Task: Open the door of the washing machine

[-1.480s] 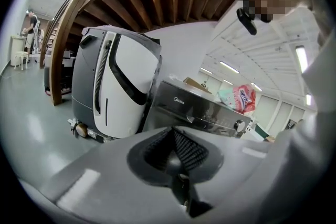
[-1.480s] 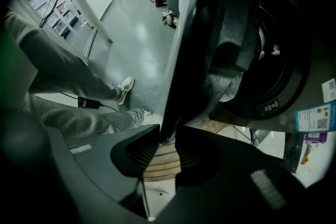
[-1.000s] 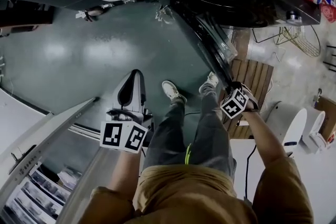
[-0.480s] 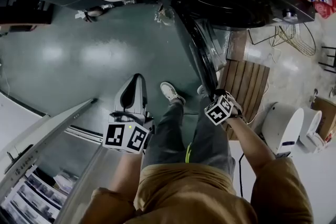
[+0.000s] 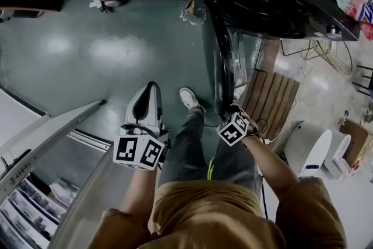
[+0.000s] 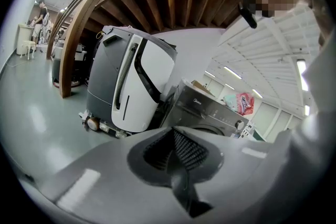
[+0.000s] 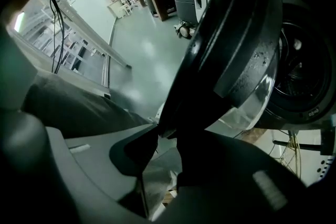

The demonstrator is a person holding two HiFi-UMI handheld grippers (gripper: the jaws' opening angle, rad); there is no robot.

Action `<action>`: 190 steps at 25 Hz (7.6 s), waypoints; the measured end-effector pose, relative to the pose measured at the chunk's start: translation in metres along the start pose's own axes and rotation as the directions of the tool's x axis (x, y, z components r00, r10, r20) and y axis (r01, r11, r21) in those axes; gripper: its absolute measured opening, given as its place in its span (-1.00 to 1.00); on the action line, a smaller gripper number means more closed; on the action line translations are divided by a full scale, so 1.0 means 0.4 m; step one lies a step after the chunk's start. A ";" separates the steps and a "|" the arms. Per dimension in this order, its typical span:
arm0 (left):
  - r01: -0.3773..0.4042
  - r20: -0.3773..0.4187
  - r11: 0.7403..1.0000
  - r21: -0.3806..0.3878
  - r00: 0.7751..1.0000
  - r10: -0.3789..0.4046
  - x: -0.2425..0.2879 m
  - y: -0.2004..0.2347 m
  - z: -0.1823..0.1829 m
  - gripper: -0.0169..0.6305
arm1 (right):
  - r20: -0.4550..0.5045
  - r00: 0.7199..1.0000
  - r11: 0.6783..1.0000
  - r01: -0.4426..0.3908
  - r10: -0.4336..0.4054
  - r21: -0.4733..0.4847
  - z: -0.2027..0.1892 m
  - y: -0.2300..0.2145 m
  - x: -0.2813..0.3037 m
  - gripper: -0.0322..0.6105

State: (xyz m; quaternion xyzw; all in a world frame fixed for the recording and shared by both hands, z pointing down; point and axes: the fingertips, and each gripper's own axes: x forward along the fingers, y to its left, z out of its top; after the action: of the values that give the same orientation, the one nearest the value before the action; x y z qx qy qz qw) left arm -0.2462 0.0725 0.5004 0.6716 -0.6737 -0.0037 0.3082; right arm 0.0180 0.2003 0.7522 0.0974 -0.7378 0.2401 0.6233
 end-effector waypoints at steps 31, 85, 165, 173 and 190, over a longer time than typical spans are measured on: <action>-0.135 0.065 0.986 -0.099 0.988 0.142 -0.131 0.147 0.007 -0.76 | 0.214 0.969 0.959 -0.060 0.122 -0.277 0.428 0.152 -0.049 -0.75; -0.267 0.069 0.951 -0.153 0.957 0.280 -0.207 0.329 0.015 -0.76 | 0.500 0.817 0.682 0.540 -0.286 -0.493 1.107 -0.165 -0.103 -0.87; 0.196 0.245 0.955 0.223 0.937 -0.250 0.055 -0.513 0.456 -0.76 | 0.602 0.202 0.588 0.586 -0.773 0.558 -0.081 -0.408 -1.484 -0.89; 0.181 0.262 0.960 0.213 0.936 -0.235 0.107 -0.550 0.471 -0.76 | 0.582 0.187 0.571 0.565 -0.792 0.595 -0.106 -0.469 -1.502 -0.89; 0.166 0.239 0.959 0.230 0.946 -0.221 0.143 -0.545 0.481 -0.76 | 0.620 0.178 0.601 0.547 -0.764 0.583 -0.054 -0.480 -1.513 -0.89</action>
State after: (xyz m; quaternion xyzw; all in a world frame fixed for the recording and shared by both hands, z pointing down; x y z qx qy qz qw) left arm -0.1252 -0.0793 0.2767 0.7566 -0.6357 -0.0528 0.1432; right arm 0.2452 -0.0497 0.2144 0.5776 -0.7858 -0.0486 0.2159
